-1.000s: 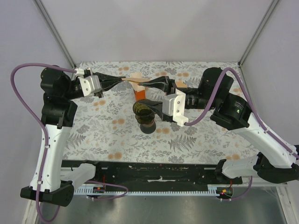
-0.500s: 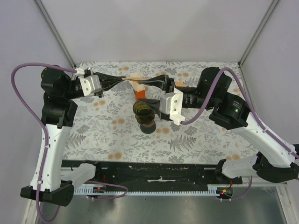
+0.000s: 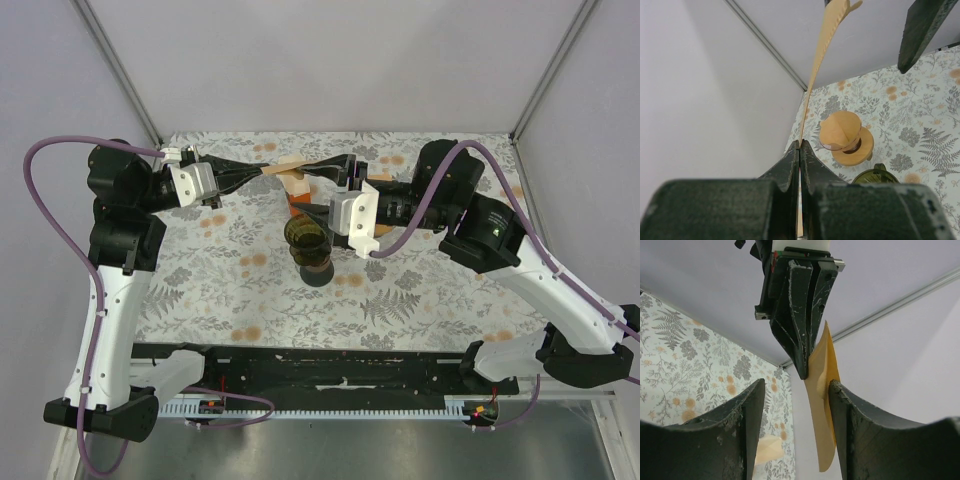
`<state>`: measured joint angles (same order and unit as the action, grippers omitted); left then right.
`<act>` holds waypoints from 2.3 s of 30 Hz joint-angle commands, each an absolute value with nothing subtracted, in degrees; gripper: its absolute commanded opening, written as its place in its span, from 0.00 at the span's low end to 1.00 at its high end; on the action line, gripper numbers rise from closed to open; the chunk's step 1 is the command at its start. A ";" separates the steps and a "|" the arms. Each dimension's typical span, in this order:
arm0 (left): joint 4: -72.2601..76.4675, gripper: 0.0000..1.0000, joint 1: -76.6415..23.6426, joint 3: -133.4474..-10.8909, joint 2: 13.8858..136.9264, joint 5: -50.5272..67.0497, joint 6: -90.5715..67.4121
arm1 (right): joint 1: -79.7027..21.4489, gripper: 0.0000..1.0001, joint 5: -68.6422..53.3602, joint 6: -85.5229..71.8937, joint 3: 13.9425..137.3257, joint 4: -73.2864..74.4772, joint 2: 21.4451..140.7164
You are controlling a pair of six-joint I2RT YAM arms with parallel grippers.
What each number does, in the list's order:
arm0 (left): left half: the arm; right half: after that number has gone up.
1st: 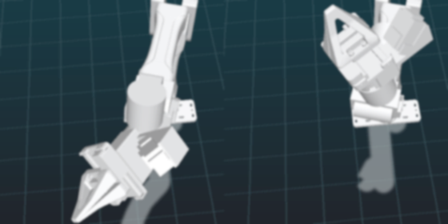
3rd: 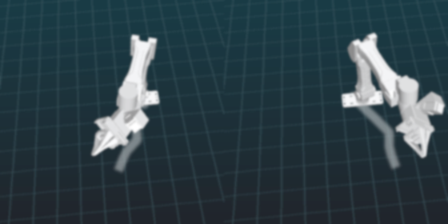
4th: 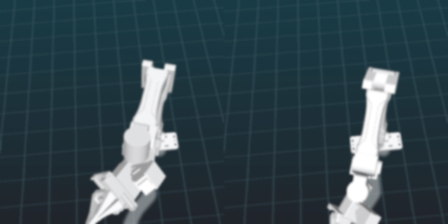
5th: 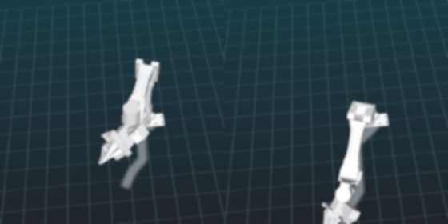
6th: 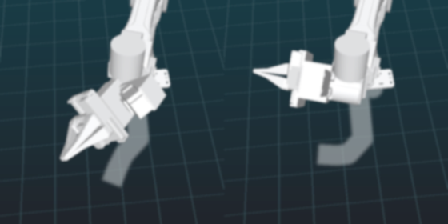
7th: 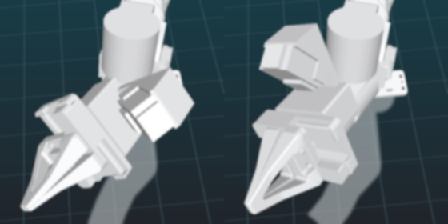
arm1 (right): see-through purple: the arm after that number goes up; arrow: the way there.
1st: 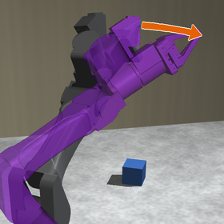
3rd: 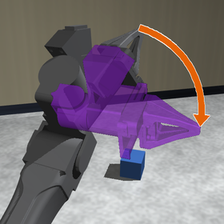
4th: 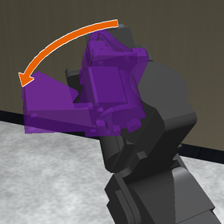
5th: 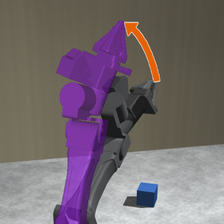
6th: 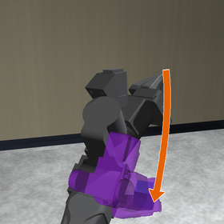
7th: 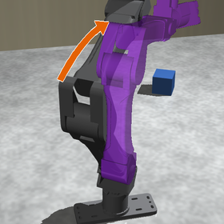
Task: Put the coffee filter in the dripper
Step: Place the coffee filter in the coffee dripper.
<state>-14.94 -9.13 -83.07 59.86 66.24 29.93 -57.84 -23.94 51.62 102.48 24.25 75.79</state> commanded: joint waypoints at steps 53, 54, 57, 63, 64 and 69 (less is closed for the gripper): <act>-25.14 0.02 -9.40 -88.51 61.70 65.92 39.81 | -55.37 0.52 -26.90 57.75 108.11 30.94 76.21; -25.22 0.02 -9.40 -88.68 61.70 65.92 39.90 | -55.55 0.52 -26.81 57.74 107.76 30.85 75.94; -25.14 0.02 -9.40 -88.68 61.70 66.01 39.90 | -55.63 0.52 -25.93 57.39 107.14 30.85 75.76; -25.14 0.02 -9.40 -88.33 61.44 65.66 39.82 | -56.25 0.52 -25.49 56.69 105.74 30.06 74.53; -25.14 0.02 -9.40 -88.33 61.35 65.65 39.81 | -56.42 0.52 -25.40 56.69 105.56 29.88 74.18; -25.14 0.02 -9.40 -88.07 61.17 65.66 39.99 | -57.48 0.52 -25.49 56.34 104.24 29.62 73.22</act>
<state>-26.68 -9.13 -87.26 61.67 66.08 40.38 -56.66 -26.02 57.45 105.08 31.22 75.68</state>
